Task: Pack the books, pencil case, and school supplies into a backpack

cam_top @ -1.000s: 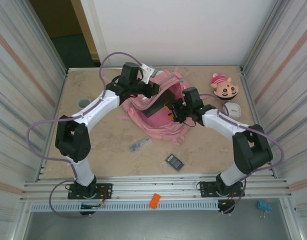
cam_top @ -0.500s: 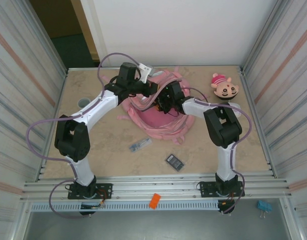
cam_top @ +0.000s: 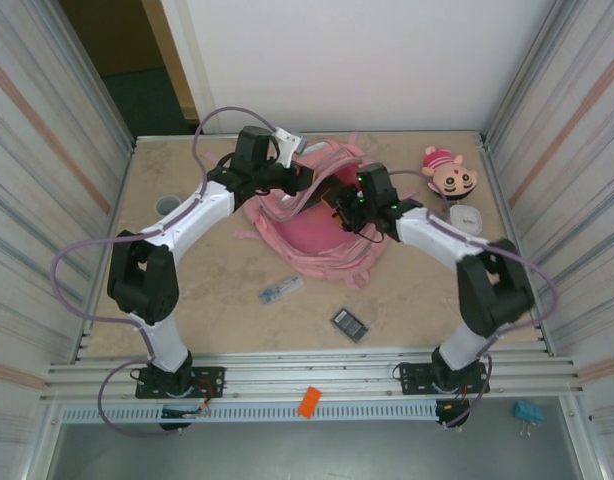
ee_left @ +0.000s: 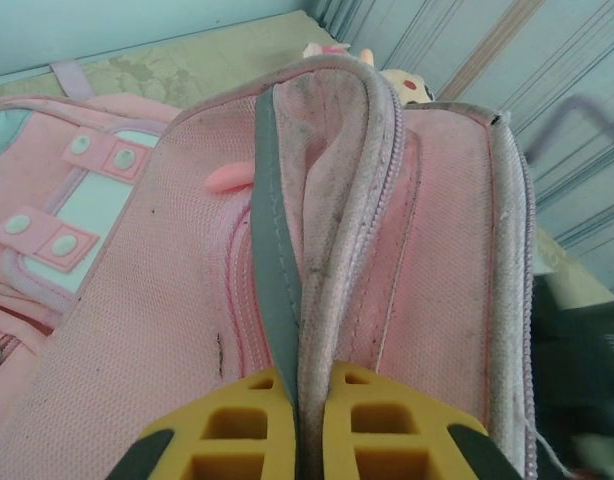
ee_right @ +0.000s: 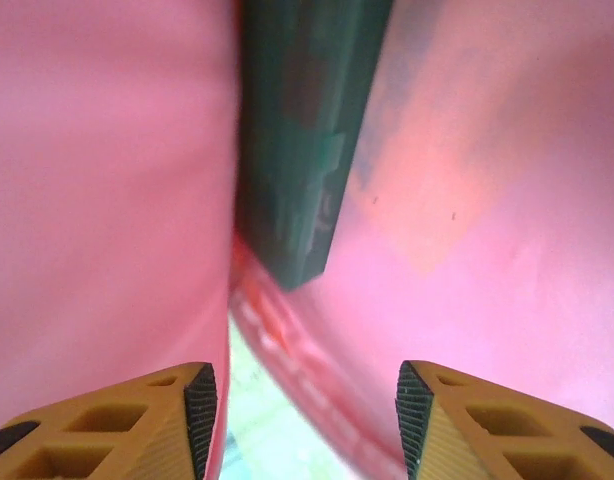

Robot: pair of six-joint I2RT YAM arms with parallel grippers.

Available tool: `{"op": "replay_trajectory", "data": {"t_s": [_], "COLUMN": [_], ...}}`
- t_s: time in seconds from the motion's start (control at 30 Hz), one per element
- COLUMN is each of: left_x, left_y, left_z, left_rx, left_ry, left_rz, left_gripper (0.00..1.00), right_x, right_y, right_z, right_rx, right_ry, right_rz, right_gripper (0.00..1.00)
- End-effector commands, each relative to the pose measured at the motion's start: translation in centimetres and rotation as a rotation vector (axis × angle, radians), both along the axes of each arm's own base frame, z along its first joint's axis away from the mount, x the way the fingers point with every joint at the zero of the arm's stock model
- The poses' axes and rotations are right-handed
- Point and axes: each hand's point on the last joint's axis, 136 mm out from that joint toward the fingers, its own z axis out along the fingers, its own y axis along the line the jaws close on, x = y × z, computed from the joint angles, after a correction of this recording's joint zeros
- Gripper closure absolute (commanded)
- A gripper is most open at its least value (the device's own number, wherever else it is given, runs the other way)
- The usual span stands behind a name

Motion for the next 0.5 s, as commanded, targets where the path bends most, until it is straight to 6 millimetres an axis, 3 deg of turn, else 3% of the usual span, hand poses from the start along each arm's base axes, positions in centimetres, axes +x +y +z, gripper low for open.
{"op": "replay_trajectory", "data": {"t_s": [0.0,0.07,0.2,0.23,0.3,0.37,0.47], "left_x": [-1.0,-1.7,-2.7,-2.9,-3.3,-3.6,-3.9], "left_y": [0.1,-0.3,-0.4,-0.3,-0.1,0.4,2.0], "left_z": [2.3,0.8,-0.4,-0.7,-0.6,-0.3,0.5], "left_rx": [0.009,0.040,0.049,0.051,0.050,0.050,0.041], "left_ry": [-0.097,-0.074,-0.033,-0.025,-0.013,-0.011,-0.011], "left_rz": [-0.050,-0.073,-0.091,-0.090,-0.085,-0.066,0.002], "left_gripper": [1.00,1.00,0.94,0.88,0.66,0.49,0.36], "right_x": [-4.3,-6.0,-7.8,-8.1,-9.0,-10.1,-12.4], "right_y": [-3.4,-4.8,-5.5,-5.2,-4.3,-2.9,-0.2], "right_z": [-0.3,0.4,5.1,6.3,8.4,9.4,9.2], "right_rx": [-0.216,-0.255,-0.362,-0.399,-0.501,-0.586,-0.699], "right_ry": [-0.024,-0.045,-0.257,-0.329,-0.474,-0.597,-0.726], "right_rz": [0.081,0.082,0.169,0.220,0.348,0.509,0.800], "right_gripper": [0.47,0.45,0.44,0.44,0.42,0.41,0.36]}}
